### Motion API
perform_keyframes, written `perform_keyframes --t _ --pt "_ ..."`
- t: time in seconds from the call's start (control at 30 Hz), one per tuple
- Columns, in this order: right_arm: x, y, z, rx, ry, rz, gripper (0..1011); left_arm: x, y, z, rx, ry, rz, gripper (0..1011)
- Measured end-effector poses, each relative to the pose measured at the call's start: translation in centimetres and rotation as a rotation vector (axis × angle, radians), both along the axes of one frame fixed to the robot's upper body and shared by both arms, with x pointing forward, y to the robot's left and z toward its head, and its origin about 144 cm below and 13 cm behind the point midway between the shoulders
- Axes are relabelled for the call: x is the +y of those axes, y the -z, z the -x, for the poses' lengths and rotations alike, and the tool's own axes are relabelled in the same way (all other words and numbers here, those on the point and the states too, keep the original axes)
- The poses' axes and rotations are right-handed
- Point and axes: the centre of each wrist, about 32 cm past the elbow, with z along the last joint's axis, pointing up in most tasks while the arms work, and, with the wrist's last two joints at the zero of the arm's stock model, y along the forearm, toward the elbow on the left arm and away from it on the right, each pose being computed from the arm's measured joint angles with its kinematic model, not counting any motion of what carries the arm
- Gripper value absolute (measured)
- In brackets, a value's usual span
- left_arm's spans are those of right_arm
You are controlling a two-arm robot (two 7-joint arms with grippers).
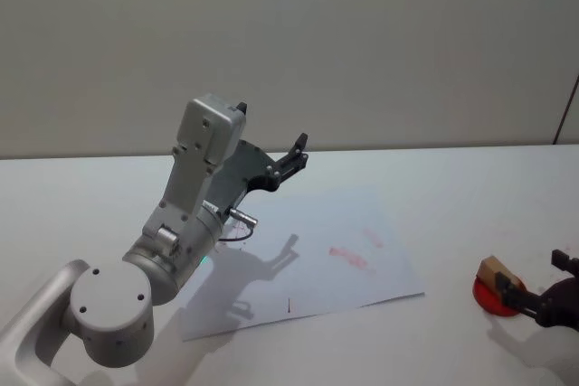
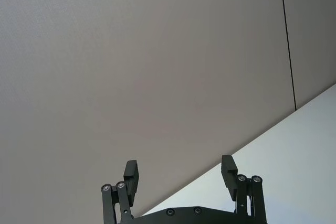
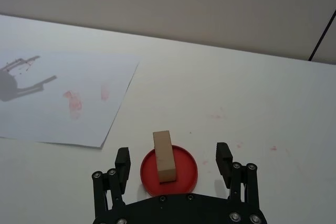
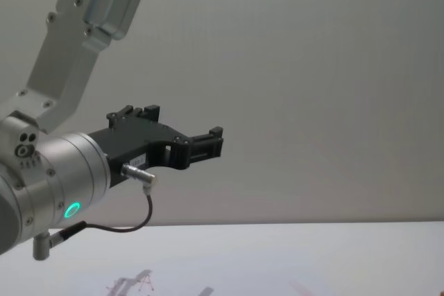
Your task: Use the one hand to pick up the stamp and affix it onto the A4 paper.
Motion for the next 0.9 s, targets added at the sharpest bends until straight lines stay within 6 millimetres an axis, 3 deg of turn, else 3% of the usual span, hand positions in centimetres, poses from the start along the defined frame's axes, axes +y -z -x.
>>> perform_keyframes --t 0.6,0.9 --pt "0.7 0.8 -2.6 0.074 -0.057 0.049 994 0.0 0.0 0.0 0.0 0.0 0.0 1001" --pt "0.9 1.0 -3.3 0.087 -0.073 0.059 782 0.0 0.0 0.0 0.0 0.0 0.0 1001"
